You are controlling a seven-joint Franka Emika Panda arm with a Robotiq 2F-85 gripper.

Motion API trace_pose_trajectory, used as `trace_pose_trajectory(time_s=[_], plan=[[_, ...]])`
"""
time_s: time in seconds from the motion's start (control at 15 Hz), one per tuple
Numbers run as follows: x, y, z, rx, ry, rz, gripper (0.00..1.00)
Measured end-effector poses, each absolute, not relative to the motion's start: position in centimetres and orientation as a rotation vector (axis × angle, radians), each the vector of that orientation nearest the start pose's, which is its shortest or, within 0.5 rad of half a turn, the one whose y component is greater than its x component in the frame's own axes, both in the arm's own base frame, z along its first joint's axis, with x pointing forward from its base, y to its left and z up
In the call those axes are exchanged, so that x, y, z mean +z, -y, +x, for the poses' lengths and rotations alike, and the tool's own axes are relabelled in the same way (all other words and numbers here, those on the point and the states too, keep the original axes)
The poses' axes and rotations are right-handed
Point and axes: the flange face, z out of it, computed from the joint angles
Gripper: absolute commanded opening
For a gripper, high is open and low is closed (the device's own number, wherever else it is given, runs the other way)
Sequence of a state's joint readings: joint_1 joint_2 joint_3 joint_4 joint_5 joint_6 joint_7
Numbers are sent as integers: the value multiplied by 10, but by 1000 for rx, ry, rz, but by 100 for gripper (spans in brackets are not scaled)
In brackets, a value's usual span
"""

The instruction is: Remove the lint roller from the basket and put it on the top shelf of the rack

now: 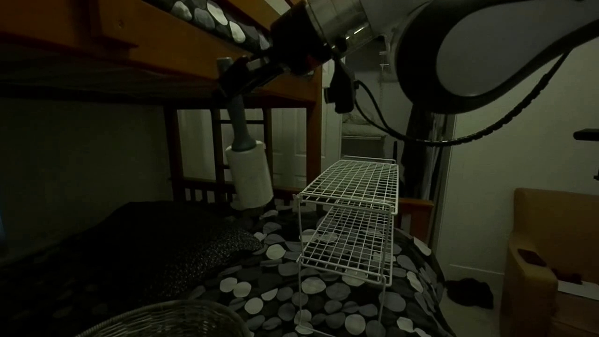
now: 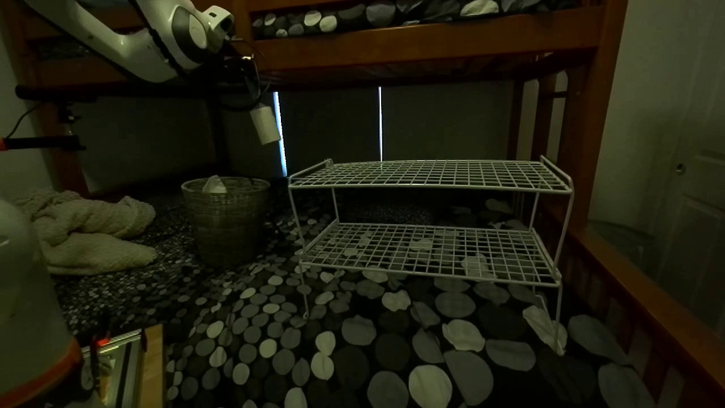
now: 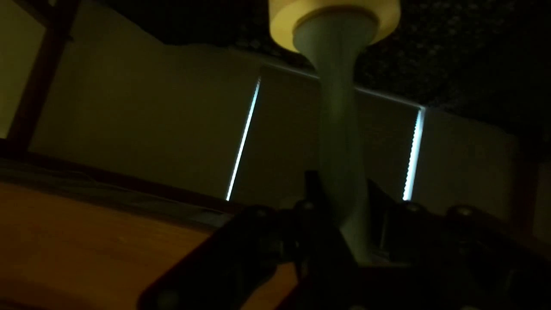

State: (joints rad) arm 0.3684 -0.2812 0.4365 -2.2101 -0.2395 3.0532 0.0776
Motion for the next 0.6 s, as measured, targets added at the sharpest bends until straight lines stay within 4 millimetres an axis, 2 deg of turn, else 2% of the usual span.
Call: trace_pose_trajectory(time_s=[0.33, 0.6], plan=[[643, -362, 333, -1536, 1240, -2497, 6], [656, -320, 330, -1422, 1156, -2794, 6]])
